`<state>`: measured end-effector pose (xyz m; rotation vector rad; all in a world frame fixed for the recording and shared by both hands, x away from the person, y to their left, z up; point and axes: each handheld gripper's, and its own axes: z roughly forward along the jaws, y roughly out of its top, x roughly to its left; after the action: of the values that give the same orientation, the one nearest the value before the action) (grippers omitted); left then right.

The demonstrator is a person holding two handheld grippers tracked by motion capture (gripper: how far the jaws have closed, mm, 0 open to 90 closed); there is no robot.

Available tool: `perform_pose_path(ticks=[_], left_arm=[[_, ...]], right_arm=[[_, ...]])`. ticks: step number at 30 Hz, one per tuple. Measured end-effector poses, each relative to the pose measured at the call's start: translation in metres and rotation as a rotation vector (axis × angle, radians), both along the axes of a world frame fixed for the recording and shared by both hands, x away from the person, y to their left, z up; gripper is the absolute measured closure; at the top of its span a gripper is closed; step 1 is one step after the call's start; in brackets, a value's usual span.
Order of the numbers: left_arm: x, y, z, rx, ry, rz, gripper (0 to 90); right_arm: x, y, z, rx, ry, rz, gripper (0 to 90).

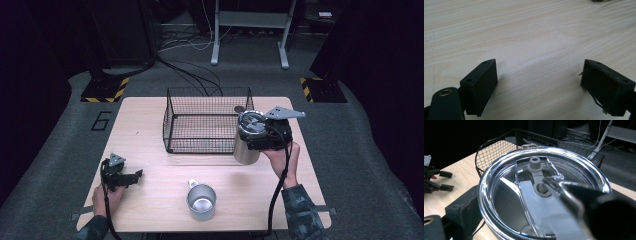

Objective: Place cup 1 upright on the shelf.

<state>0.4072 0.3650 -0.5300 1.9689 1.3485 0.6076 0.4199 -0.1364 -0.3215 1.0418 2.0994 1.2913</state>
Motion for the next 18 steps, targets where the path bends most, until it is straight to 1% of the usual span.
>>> perform_pose_path(ticks=[2,3,5,8,10,11,15,18], left_arm=[[0.0,0.0,0.0,0.0,0.0,0.0,13.5],[0.0,0.0,0.0,0.0,0.0,0.0,13.5],[0.0,0.0,0.0,0.001,0.0,0.0,13.6],[0.0,0.0,0.0,0.0,0.0,0.0,13.6],[0.0,0.0,0.0,0.0,0.0,0.0,13.6],[0.0,0.0,0.0,0.0,0.0,0.0,13.6],[0.0,0.0,0.0,0.001,0.001,-0.001,13.6],[0.0,0.0,0.0,-0.003,-0.001,-0.002,13.6]], right_arm=[[0.002,0.001,0.003,0.001,-0.004,0.001,3.4],[0.003,0.002,0.005,0.005,0.003,-0.002,3.4],[0.005,0.003,0.007,0.001,-0.004,0.003,3.4],[0.008,0.007,0.009,0.003,0.005,0.004,3.4],[0.01,0.008,0.01,-0.006,-0.001,0.009,3.4],[0.011,0.009,0.011,-0.005,0.003,0.008,3.4],[0.015,0.012,0.015,-0.008,-0.01,0.007,3.4],[0.02,0.014,0.019,-0.007,-0.001,0.013,3.4]])
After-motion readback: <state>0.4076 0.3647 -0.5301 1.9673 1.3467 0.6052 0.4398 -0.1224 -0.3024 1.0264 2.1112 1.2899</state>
